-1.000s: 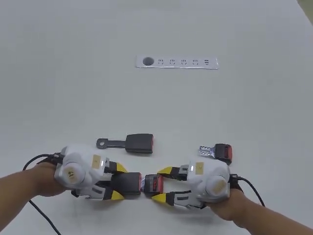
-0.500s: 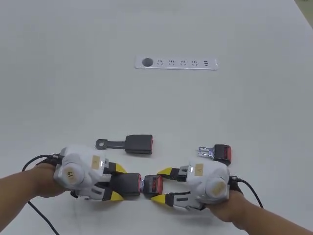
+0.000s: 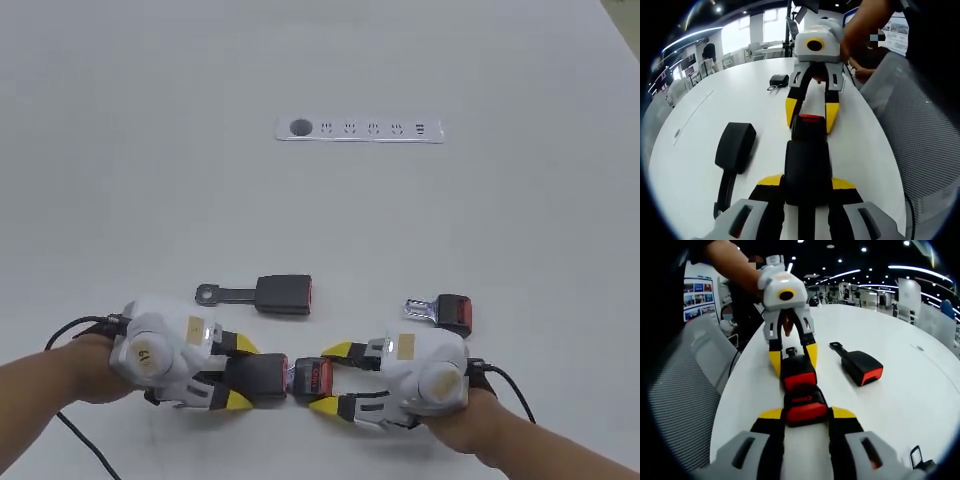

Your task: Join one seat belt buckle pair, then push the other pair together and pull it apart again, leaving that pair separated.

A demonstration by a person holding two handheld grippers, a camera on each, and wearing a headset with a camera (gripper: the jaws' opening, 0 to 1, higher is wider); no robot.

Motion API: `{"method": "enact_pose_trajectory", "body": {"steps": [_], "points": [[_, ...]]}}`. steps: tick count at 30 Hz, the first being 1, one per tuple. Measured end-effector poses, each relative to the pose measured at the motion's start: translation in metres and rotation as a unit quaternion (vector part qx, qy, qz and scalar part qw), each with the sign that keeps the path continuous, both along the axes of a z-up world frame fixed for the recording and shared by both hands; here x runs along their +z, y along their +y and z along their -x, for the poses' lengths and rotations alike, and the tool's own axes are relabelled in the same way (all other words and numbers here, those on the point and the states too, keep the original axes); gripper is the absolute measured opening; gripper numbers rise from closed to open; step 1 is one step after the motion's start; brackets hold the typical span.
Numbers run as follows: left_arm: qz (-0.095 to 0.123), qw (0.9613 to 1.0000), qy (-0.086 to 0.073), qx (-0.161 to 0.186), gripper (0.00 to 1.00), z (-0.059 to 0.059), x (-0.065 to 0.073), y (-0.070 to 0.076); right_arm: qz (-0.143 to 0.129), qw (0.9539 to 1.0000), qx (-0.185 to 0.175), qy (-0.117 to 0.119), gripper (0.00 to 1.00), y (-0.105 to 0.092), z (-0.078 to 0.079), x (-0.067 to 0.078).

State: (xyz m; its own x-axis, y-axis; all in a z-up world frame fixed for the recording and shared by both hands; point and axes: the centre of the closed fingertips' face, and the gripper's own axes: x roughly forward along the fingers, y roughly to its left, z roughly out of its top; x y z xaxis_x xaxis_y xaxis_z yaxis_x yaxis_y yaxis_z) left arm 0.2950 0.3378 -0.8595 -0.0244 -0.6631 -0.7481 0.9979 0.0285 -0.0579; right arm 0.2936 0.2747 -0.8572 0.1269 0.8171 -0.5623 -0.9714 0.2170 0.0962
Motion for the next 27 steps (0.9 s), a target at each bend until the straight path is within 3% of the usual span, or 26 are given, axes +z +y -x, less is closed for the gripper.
{"method": "enact_pose_trajectory", "body": {"steps": [27], "points": [[0.001, 1.0000, 0.002, 0.006, 0.34, 0.0005, 0.0007, 0.0000, 0.002, 1.0000, -0.002, 0.002, 0.34, 0.0000, 0.0001, 0.0004]]}}
